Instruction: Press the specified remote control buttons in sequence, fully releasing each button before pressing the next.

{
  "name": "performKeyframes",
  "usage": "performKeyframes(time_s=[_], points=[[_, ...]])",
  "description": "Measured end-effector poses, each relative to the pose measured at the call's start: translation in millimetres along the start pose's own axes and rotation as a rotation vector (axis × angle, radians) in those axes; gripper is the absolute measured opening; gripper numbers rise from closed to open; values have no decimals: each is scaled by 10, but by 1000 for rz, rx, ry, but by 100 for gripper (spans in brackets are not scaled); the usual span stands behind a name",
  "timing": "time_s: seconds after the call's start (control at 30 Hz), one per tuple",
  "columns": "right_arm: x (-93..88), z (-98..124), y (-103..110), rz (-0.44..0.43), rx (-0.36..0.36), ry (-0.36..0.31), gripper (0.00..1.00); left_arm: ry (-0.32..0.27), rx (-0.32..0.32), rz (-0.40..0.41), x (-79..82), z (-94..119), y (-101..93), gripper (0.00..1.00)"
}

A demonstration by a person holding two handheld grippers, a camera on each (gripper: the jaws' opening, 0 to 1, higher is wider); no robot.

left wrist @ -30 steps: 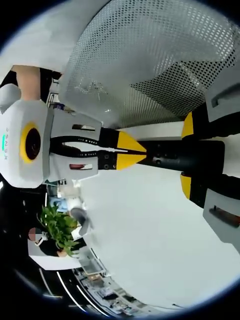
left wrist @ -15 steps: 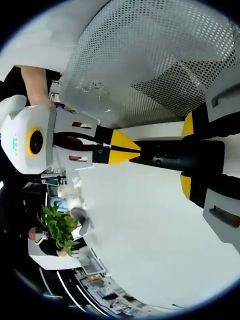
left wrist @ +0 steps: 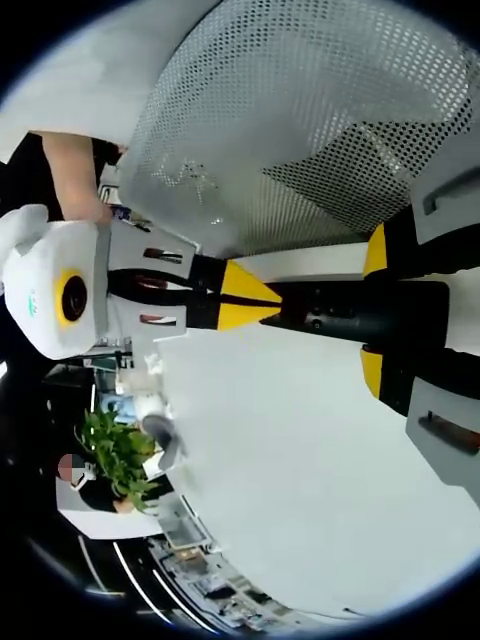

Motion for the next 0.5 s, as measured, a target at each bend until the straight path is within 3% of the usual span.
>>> performKeyframes(time_s=[0.33, 0.5], points=[[25, -12, -7, -29, 5, 25, 0, 0, -1, 0, -2, -1, 2, 25], [2, -4, -10, -65, 5, 3, 0, -1, -1, 1, -2, -1, 1, 25]])
Point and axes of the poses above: the point that each gripper's makers call its tool centre point, and the gripper's own axes: z roughly backward along the fingers, y roughly to its left, x roughly out of its top, the point moved 9 cm from there along z, roughly backward along the fingers, and after that the axes turned 10 degrees about z, right-handed, at the moved point
